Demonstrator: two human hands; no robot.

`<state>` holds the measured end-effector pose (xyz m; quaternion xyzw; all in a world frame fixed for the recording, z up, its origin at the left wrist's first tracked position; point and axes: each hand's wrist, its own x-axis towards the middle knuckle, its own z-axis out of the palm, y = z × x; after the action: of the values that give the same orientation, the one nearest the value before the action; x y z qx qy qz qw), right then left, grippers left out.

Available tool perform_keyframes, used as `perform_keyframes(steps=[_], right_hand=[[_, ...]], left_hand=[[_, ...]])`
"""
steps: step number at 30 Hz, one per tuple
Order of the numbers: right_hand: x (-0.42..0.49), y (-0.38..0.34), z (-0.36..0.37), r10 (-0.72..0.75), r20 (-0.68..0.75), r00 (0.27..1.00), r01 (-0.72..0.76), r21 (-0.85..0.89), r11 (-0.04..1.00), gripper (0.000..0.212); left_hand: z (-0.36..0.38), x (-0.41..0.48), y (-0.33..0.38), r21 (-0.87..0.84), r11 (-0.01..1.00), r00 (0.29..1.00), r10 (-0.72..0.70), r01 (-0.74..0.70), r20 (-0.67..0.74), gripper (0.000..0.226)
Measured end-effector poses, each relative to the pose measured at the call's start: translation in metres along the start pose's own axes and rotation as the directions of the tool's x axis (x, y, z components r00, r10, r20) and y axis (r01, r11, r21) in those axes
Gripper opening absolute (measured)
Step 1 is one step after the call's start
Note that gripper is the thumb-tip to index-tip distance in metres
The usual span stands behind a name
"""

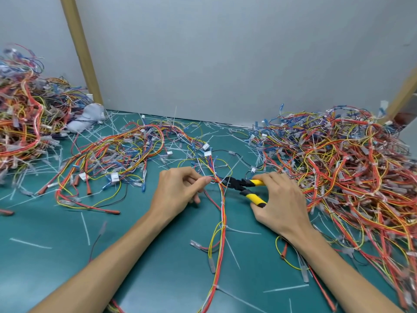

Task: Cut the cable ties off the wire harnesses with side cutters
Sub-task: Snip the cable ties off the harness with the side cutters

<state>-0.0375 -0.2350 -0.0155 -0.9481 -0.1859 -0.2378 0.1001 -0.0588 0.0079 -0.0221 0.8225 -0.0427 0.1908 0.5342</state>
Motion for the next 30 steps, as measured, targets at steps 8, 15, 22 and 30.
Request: perform_keyframes(steps=[8,15,22,30], right_hand=[[0.001,0.0,0.002,-0.02,0.002,1.0,0.02,0.016,1.0,0.042],[-0.001,-0.001,0.001,-0.002,-0.022,1.0,0.003,0.033,0.999,0.024],[-0.001,-0.002,-0.001,0.066,0.02,0.998,-0.067,0.074,0.995,0.021],[0.001,-0.001,0.0,0.105,0.023,0.994,-0.106,0.094,0.99,0.023]], left_hand=[[0.001,0.0,-0.001,-0.032,0.999,0.998,-0.013,0.015,0.068,0.022],[0.001,0.002,-0.004,-0.045,0.999,0.994,-0.002,0.007,0.112,0.024],[0.0,0.0,-0.003,0.293,0.925,0.948,0.161,-0.243,0.276,0.028],[-0.004,-0.005,0.007,0.639,0.686,0.908,0.076,-0.348,0.413,0.031]])
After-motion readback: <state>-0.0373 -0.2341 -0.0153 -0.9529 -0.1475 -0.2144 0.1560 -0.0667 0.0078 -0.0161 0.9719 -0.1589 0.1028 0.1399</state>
